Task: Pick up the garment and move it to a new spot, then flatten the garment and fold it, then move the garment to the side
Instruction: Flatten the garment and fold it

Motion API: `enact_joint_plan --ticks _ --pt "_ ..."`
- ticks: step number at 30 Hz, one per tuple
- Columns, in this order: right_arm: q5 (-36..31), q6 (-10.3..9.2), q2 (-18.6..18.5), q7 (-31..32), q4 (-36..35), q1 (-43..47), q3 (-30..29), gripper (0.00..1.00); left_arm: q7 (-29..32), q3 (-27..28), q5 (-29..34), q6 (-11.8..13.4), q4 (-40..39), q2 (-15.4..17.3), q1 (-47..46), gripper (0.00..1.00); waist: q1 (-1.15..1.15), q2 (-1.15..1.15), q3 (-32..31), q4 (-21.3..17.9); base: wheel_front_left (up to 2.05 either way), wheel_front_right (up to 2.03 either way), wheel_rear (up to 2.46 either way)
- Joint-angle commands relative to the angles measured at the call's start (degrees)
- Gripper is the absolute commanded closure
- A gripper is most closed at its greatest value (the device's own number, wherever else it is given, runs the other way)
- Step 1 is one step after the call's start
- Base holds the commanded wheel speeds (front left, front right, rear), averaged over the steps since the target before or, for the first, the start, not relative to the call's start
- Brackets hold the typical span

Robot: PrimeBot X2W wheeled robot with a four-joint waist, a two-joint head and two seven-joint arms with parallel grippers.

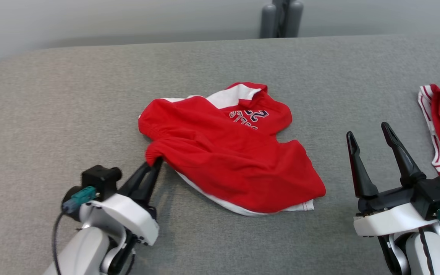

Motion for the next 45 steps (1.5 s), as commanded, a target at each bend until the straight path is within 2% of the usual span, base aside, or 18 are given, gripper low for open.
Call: enact_joint_plan --ticks 1,7,16,17,19,23,30,38,45 --pt "-0.3 -0.05 -0.3 -0.1 0.3 0.4 0.1 0.0 0.1 0.8 -0.2 0.8 -1.1 1.1 1.1 1.0 0.0 0.0 -1.1 1.7 0.0 0.0 0.0" --pt "-0.6 -0.05 -0.4 -0.1 1.4 0.8 0.7 0.0 1.5 2.7 -0.9 3.8 -5.0 4.2 4.6 1.0 0.0 0.0 -1.7 4.5 0.0 0.0 0.0" --pt "-0.4 -0.05 -0.6 -0.1 3.1 0.6 1.2 0.0 6.1 1.5 -2.0 6.2 -4.2 4.2 7.6 0.99 0.0 0.0 -1.9 5.7 0.0 0.0 0.0" --pt "-0.4 -0.05 -0.6 -0.1 3.2 0.5 1.3 0.0 6.4 1.5 -2.1 6.5 -3.7 4.1 7.7 0.85 0.0 0.0 -1.9 5.7 0.0 0.0 0.0" --pt "-0.3 -0.05 -0.6 -0.1 3.4 0.5 1.5 0.0 6.6 1.9 -2.0 7.8 -2.8 3.9 7.8 0.0 0.0 0.0 -2.2 5.6 0.0 0.0 0.0" --pt "-0.1 -0.05 -0.8 -0.1 4.1 0.4 1.7 0.0 4.5 3.2 -2.2 9.4 -2.9 3.3 6.9 0.0 0.0 0.0 -2.6 5.4 0.0 0.0 0.0" --pt "0.5 -0.05 -0.6 -0.1 5.2 1.1 1.3 0.0 -3.0 6.4 -2.2 12.1 -5.1 0.8 6.6 0.0 0.0 0.0 -3.7 5.3 0.0 0.0 0.0" --pt "1.6 -0.05 -1.3 1.4 7.4 -2.1 2.8 0.0 -5.8 5.0 -1.2 11.3 -4.7 -1.9 7.3 0.0 0.0 0.0 -3.2 7.7 0.0 0.0 0.0" --pt "6.6 -0.05 -4.6 6.6 15.8 -11.1 5.3 0.0 -6.3 3.7 -0.7 10.3 -3.2 -3.6 5.4 0.0 0.0 0.0 -0.6 11.5 0.0 0.0 0.0"
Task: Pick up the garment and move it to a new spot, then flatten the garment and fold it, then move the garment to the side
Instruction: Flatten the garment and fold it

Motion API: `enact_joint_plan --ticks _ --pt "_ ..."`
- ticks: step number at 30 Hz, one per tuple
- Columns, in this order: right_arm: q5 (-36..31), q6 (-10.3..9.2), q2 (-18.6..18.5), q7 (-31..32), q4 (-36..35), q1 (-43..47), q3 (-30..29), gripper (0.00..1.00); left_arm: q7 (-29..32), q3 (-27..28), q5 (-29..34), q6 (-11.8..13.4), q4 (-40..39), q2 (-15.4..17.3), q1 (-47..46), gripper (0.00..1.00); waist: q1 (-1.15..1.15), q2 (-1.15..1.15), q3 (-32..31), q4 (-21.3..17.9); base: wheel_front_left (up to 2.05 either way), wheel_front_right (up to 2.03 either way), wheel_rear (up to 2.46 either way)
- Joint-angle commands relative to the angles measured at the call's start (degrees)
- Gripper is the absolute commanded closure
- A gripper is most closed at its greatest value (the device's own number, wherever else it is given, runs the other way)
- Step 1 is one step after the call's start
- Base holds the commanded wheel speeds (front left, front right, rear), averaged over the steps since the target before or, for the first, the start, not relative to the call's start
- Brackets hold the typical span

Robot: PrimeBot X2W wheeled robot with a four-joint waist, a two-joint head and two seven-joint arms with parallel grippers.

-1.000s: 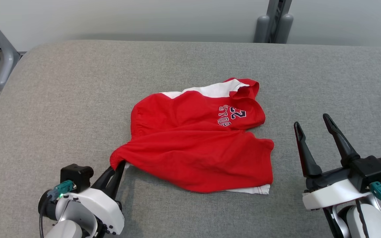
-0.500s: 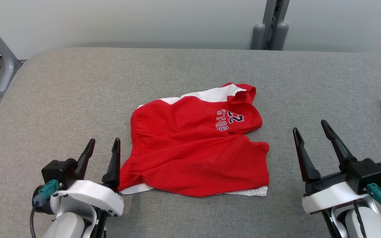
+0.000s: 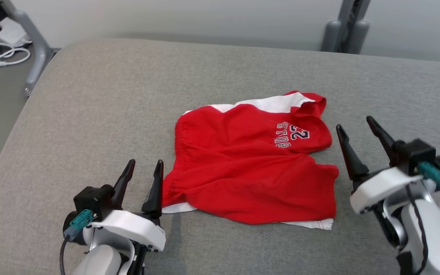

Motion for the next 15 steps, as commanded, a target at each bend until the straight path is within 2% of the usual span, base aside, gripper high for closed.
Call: enact_joint_plan --ticks 1,5,15 --pt "1.9 -0.05 -1.3 1.7 2.8 -3.0 0.5 0.0 -0.3 -0.2 0.4 -0.5 0.5 -0.3 -1.3 0.0 0.0 0.0 1.7 2.1 0.0 0.0 0.0" --pt "6.6 -0.05 -3.2 4.9 9.3 -8.5 3.4 0.0 -0.6 -0.9 0.5 -1.2 1.7 -1.5 -2.4 0.0 0.0 0.0 3.2 4.5 0.0 0.0 0.0" --pt "16.8 -0.05 -7.4 9.3 18.7 -17.1 10.7 0.0 -1.2 -1.1 0.7 -2.3 3.9 -3.6 -3.9 0.0 0.0 0.0 5.3 8.6 0.0 0.0 0.0"
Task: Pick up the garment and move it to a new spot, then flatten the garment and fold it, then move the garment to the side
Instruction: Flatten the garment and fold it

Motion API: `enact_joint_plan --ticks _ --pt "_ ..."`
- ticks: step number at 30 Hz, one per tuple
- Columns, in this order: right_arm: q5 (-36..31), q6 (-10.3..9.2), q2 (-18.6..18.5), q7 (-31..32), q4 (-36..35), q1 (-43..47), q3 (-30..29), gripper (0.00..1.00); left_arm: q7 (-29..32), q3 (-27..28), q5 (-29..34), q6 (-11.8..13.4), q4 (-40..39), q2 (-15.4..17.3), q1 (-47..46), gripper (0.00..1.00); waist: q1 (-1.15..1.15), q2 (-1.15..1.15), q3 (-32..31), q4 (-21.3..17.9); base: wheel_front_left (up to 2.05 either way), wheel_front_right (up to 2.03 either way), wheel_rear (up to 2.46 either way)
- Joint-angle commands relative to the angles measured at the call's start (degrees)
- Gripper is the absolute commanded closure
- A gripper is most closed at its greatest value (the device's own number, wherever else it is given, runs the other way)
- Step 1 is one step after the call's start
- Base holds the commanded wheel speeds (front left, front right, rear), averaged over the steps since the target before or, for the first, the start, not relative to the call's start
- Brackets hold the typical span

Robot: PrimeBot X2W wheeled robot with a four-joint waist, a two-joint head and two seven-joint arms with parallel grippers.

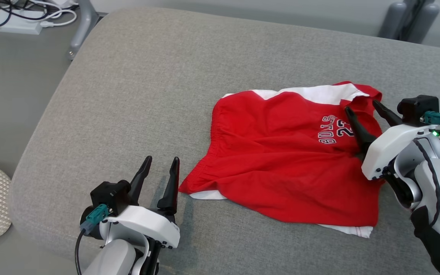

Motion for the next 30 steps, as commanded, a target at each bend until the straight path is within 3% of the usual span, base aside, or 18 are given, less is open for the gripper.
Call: enact_joint_plan --ticks 1,7,8,9,20,30 --pt "0.8 -0.04 -0.7 0.3 0.7 -0.8 0.7 0.0 -0.4 0.1 0.4 -0.3 0.2 -0.1 -1.2 0.0 0.0 0.0 0.6 0.8 0.0 0.0 0.0" --pt "4.3 -0.04 -2.6 0.9 5.1 -4.7 4.7 0.0 -0.5 0.3 0.6 -0.9 1.0 -1.0 -1.6 0.0 0.0 0.0 1.8 2.2 0.0 0.0 0.0" --pt "5.2 -0.04 -3.2 1.4 6.5 -6.1 6.0 0.75 -0.6 0.4 0.8 -1.2 1.1 -1.3 -1.9 0.0 0.0 0.0 2.3 2.5 0.0 0.0 0.0" --pt "5.5 -0.04 -3.6 1.2 7.1 -6.8 6.6 1.0 -0.6 0.4 0.9 -1.2 1.2 -1.4 -2.0 0.0 0.0 0.0 2.6 2.7 0.0 0.0 0.0" --pt "8.3 -0.05 -9.9 -3.8 13.3 -16.4 8.0 1.0 -0.7 1.1 1.7 -2.4 2.2 -3.1 -3.3 0.0 0.0 0.0 5.6 4.4 0.0 0.0 0.0" --pt "5.0 -0.05 -16.4 -5.9 20.0 -27.2 7.9 1.0 -0.7 1.5 2.6 -3.7 2.4 -4.5 -3.9 0.0 0.0 0.0 8.5 6.9 0.0 0.0 0.0"
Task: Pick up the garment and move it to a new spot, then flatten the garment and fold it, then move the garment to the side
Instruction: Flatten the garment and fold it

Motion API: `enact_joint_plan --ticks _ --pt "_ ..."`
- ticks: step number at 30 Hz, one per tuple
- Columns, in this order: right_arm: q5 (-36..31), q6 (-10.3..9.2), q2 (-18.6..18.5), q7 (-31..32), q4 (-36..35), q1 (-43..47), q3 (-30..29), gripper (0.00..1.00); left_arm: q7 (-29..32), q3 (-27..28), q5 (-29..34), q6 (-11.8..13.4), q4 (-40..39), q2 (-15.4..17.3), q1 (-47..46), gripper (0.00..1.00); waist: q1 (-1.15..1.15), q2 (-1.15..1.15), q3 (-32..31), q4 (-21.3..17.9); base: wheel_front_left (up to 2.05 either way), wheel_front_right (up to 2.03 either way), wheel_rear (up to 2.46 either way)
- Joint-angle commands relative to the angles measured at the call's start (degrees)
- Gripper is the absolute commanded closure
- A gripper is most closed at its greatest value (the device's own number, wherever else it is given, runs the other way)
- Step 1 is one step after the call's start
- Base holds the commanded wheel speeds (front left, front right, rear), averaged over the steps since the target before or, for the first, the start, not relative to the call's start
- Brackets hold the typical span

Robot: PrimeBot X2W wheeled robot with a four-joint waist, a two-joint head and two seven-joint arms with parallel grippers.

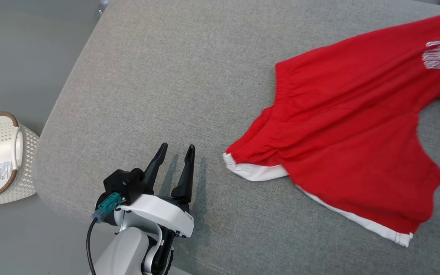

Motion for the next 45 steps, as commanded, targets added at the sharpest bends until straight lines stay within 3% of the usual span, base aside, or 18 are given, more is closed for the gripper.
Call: enact_joint_plan --ticks 1,10,11,12,23,32,38,45 --pt "-0.9 -0.05 -0.5 -0.8 0.7 -1.5 0.2 1.0 -0.3 0.3 0.5 -0.4 0.1 -0.1 -0.9 0.0 0.0 0.0 0.8 0.7 0.0 0.0 0.0" --pt "-4.4 -0.05 -0.3 -2.4 5.5 -6.9 1.9 1.0 -0.3 0.8 1.0 -1.0 0.4 -0.7 -1.5 0.0 0.0 0.0 2.4 1.4 0.0 0.0 0.0" --pt "-4.6 -0.05 0.2 -2.6 5.9 -7.1 2.3 0.3 -0.3 1.0 1.0 -1.0 0.4 -0.8 -1.6 0.0 0.0 0.0 2.4 1.1 0.0 0.0 0.0" --pt "-4.1 -0.05 0.9 -2.4 6.6 -7.1 2.2 0.0 -0.3 1.1 1.1 -1.0 0.4 -0.9 -1.7 0.0 0.0 0.0 2.3 0.8 0.0 0.0 0.0" --pt "1.3 -0.05 5.5 -4.8 4.4 -0.1 6.8 0.0 -0.3 4.1 2.6 -1.3 0.8 -0.2 -1.7 0.0 0.0 0.0 -2.4 -7.5 0.0 0.0 0.0" --pt "8.2 -0.05 4.7 -8.6 -5.4 10.0 7.9 0.0 -0.3 6.4 1.9 -1.4 1.5 1.0 0.8 0.0 0.0 0.0 -8.3 -15.9 0.0 0.0 0.0" --pt "8.0 -0.05 5.1 -9.6 -14.1 19.9 1.3 0.0 -0.3 7.4 1.4 -0.9 2.5 1.7 3.0 0.0 0.0 0.0 -11.3 -20.0 0.0 0.0 0.0" --pt "-3.0 -0.04 9.7 -9.5 -28.3 36.0 -16.5 0.0 -0.2 8.0 0.8 -0.4 4.2 2.4 4.9 0.0 0.0 0.0 -13.0 -22.6 0.0 0.0 0.0"
